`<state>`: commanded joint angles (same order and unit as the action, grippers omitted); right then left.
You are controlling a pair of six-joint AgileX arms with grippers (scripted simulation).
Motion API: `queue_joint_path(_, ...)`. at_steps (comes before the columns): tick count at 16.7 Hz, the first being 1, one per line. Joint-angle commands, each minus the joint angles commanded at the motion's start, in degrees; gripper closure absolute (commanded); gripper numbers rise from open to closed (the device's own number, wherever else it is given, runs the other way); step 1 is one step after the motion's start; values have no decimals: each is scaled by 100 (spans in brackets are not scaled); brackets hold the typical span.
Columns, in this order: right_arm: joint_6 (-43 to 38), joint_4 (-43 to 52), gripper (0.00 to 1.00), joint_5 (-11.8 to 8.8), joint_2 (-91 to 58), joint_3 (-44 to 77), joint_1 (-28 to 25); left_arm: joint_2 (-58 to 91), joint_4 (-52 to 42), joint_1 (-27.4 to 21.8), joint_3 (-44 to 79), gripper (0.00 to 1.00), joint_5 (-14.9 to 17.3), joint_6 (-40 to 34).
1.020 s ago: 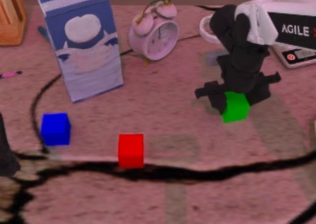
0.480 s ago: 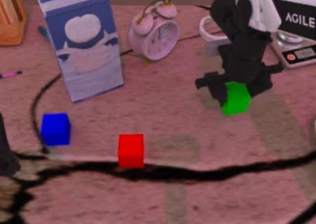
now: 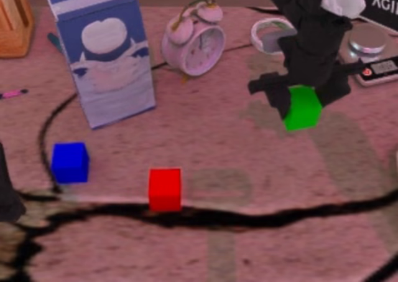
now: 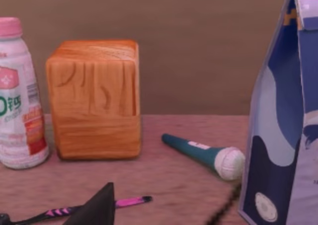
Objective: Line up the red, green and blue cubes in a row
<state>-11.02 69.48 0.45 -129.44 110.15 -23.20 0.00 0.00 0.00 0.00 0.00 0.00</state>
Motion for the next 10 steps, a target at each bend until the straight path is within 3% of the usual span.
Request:
queue_joint_path(4,-374,6,100,5,73,-25,-229,0,0,0,0,0,0,0)
queue_joint_path(10,-1976,110,100,29,321,-272,-1242,0,0,0,0,0,0,0)
